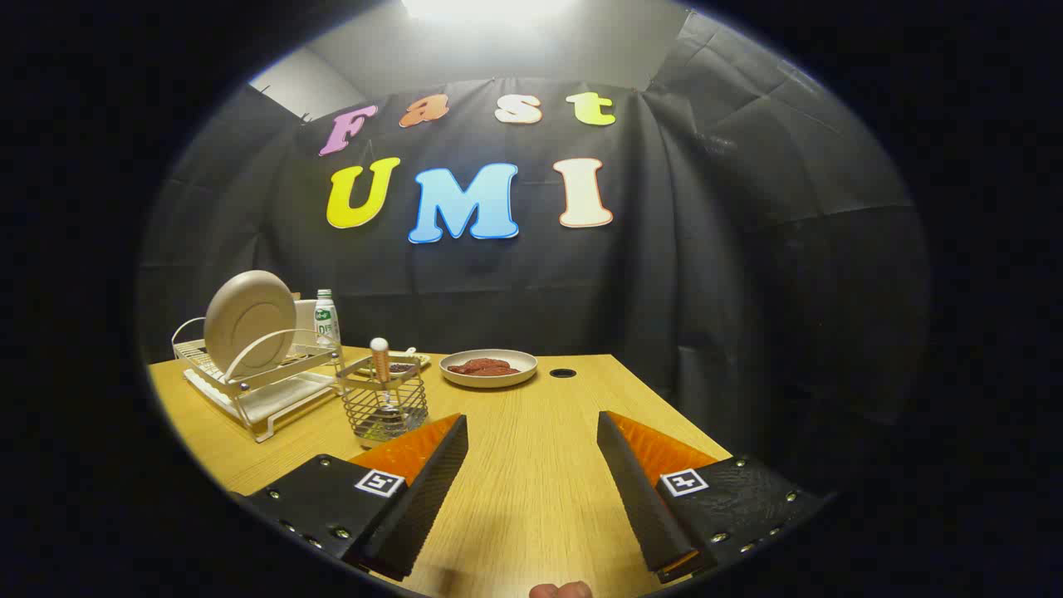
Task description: Take the plate from the dish rack, then take the spoon from the basket and place it into the plate.
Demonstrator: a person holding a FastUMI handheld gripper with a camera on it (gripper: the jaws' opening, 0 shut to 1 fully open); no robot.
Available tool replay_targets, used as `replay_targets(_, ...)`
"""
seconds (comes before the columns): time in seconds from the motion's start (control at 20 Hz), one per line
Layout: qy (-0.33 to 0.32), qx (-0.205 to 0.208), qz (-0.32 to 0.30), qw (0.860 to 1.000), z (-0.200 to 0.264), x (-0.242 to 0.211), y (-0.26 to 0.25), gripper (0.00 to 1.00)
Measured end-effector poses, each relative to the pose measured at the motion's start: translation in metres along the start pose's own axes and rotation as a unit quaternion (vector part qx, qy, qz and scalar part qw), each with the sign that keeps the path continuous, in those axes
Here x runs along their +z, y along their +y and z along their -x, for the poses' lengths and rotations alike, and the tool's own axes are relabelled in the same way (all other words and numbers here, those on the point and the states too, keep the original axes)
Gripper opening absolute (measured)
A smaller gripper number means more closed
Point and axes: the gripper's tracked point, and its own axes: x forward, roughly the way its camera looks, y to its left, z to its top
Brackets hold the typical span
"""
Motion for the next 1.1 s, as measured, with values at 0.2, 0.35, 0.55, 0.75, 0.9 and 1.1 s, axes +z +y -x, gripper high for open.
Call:
replay_targets(0.2, -0.031, -0.016, 0.002, 0.999, -0.052, 0.041, -0.006, 0.97)
replay_targets(0.35, -0.052, -0.021, -0.006, 0.998, -0.060, 0.099, -0.003, 0.97)
replay_targets(0.55, -0.082, -0.015, 0.009, 0.997, -0.033, 0.184, 0.026, 0.97)
replay_targets(0.75, -0.081, -0.007, 0.008, 0.997, -0.003, 0.236, 0.071, 0.96)
replay_targets(0.9, -0.078, -0.002, 0.014, 0.997, 0.009, 0.258, 0.104, 0.96)
replay_targets(1.1, -0.064, -0.010, 0.009, 0.998, 0.013, 0.259, 0.127, 0.96)
